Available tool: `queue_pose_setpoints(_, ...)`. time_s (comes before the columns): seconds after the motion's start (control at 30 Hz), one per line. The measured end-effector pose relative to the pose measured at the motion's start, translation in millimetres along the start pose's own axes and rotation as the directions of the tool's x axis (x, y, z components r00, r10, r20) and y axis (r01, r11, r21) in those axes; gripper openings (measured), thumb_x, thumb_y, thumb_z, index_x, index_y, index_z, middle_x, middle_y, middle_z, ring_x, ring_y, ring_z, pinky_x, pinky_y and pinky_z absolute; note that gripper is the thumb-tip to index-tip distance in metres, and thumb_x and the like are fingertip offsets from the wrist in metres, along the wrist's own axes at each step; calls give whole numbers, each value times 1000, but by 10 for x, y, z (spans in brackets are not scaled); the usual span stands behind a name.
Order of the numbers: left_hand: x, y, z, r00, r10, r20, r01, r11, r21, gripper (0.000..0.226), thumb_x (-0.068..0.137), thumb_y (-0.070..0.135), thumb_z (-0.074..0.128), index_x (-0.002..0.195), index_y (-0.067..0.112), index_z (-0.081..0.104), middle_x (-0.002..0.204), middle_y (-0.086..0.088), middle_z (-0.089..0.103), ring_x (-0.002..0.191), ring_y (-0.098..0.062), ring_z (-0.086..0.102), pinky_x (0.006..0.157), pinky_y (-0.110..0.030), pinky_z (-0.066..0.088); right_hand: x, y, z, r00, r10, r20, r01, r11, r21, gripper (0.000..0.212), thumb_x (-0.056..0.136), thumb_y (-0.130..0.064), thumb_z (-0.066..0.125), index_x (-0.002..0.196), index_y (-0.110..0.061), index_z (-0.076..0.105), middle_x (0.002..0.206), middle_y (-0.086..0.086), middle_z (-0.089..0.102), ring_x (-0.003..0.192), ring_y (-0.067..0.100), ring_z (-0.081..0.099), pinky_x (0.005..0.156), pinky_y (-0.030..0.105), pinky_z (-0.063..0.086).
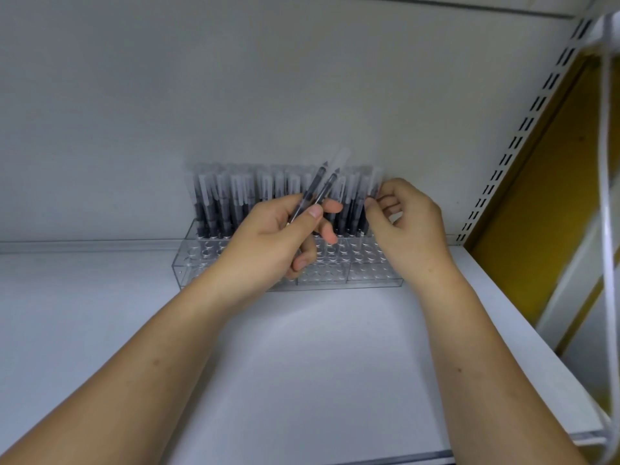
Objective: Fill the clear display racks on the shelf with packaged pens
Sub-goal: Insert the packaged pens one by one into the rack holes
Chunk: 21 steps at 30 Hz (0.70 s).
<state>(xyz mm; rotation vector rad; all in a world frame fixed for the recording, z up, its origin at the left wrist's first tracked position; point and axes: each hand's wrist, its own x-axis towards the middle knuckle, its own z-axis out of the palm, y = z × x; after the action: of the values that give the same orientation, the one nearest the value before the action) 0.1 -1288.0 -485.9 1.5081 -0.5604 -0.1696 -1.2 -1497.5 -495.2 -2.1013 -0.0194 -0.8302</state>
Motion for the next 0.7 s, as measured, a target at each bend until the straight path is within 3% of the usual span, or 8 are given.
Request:
queue_pose_setpoints(0.1, 6, -2, 2, 1000, 5, -3, -5, 1000, 4, 26, 112, 16, 44, 121, 11, 67, 83, -1, 67, 50, -15, 37, 44, -22, 28, -9, 11, 4, 999, 34, 39, -33, 998, -45, 7, 90, -14, 71, 86, -10, 67, 76, -2, 66, 66, -1, 55, 62, 9, 43)
queue_pose_setpoints(0.2, 8, -9, 3, 1000, 12, -5, -12, 1000, 13, 26, 112, 17, 44, 121, 11, 67, 82, -1, 66, 50, -16, 37, 45, -22, 29, -10, 26, -9, 997, 63, 49, -59, 996, -67, 8, 88, -19, 74, 86, -15, 68, 75, -6, 67, 70, 5, 59, 62, 10, 45)
queue_pose_setpoints(0.3, 7, -13, 2, 1000, 17, -2, -17, 1000, 23, 26, 112, 18, 44, 122, 12, 68, 80, -2, 64, 49, -17, 34, 46, -24, 27, -10, 12, -34, 997, 70, -19, -71, 997, -31, 7, 88, -22, 73, 91, -19, 67, 78, -10, 67, 72, 3, 60, 65, 12, 47)
queue_pose_setpoints(0.43, -3, -18, 3, 1000, 4, 17, -5, 1000, 23, 27, 112, 20, 45, 126, 18, 68, 74, -1, 57, 51, -17, 26, 51, -32, 18, -19, -106, -77, 993, -10, -122, 23, 994, 107, 5, 88, -12, 68, 91, -17, 67, 81, -9, 68, 72, 1, 59, 65, 15, 44)
queue_pose_setpoints(0.53, -9, -24, 11, 1000, 11, 25, -12, 999, 35, 27, 111, 22, 46, 125, 20, 69, 73, 0, 53, 51, -15, 28, 49, -27, 20, -44, -180, -56, 1000, -29, 10, 25, 950, 312, 7, 91, -12, 68, 90, -19, 70, 80, -6, 69, 71, 10, 61, 66, 36, 51)
queue_pose_setpoints(0.63, -7, -16, 17, 1000, 19, 23, -20, 999, 46, 27, 111, 21, 46, 121, 11, 69, 73, -4, 52, 49, -15, 28, 48, -26, 22, -79, -237, -29, 983, -81, 166, 0, 899, 439, 5, 95, -11, 67, 96, -12, 72, 81, -4, 74, 67, 6, 64, 62, 29, 51)
queue_pose_setpoints(0.7, -14, -12, 18, 999, 24, 37, -26, 997, 73, 30, 112, 22, 46, 107, 2, 68, 68, -11, 45, 51, -18, 26, 50, -29, 22, -90, -255, -31, 973, -97, 210, -17, 876, 481, 8, 99, -5, 65, 100, -2, 71, 82, -4, 75, 69, 3, 67, 63, 23, 50)
